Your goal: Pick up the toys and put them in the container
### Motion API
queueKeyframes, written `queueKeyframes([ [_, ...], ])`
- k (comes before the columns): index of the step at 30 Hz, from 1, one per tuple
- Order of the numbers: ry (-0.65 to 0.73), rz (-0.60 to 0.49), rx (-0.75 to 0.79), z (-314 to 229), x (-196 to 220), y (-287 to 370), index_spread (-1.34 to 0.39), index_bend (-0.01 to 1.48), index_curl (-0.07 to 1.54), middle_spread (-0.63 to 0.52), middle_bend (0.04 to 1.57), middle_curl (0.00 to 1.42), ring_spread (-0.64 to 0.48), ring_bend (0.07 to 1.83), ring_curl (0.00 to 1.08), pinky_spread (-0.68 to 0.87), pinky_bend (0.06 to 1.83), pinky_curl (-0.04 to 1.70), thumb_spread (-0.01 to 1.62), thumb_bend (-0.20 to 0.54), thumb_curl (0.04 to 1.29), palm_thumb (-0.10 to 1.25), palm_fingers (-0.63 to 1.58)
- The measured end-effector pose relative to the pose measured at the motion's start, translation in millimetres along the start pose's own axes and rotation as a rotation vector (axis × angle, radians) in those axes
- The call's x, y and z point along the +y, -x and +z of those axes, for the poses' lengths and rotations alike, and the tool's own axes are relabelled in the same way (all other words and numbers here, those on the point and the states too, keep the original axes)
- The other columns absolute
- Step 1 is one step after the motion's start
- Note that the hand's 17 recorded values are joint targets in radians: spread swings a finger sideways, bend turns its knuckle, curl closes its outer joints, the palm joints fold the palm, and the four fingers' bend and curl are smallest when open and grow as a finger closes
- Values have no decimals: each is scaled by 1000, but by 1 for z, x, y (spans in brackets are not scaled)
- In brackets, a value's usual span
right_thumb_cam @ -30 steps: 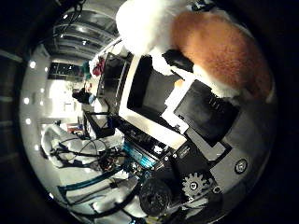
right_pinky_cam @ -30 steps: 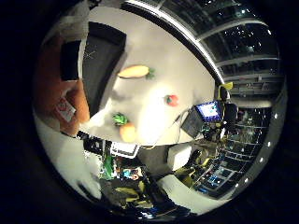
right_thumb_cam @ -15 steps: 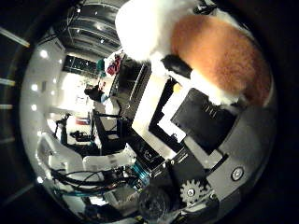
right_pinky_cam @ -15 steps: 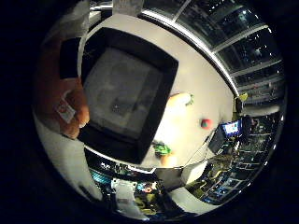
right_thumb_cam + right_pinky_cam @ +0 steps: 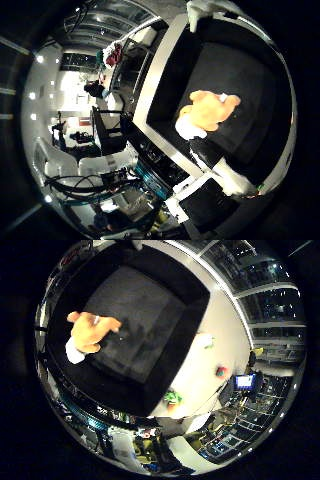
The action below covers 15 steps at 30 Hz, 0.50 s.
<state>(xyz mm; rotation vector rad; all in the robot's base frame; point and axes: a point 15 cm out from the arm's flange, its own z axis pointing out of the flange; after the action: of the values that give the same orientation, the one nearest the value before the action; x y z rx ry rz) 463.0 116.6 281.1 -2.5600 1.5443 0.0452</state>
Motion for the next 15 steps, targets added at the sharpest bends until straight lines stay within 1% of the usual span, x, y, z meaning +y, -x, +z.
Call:
queueKeyframes([
  [4, 20, 47, 16, -34, 35, -29, -479, 211, 328, 1, 235, 282, 166, 334, 190, 444, 444, 428, 1016, -30, 464, 777, 40],
  [9, -1, 195, 81, -78, 87, -94, -424, 165, 315, 22, 272, 307, 161, 310, 199, 442, 384, 383, 1039, -27, 441, 740, 133],
  [15, 35, 384, 84, -63, 179, -144, -381, 152, 288, 25, 277, 315, 159, 323, 218, 423, 384, 361, 1050, -27, 422, 707, 183],
])
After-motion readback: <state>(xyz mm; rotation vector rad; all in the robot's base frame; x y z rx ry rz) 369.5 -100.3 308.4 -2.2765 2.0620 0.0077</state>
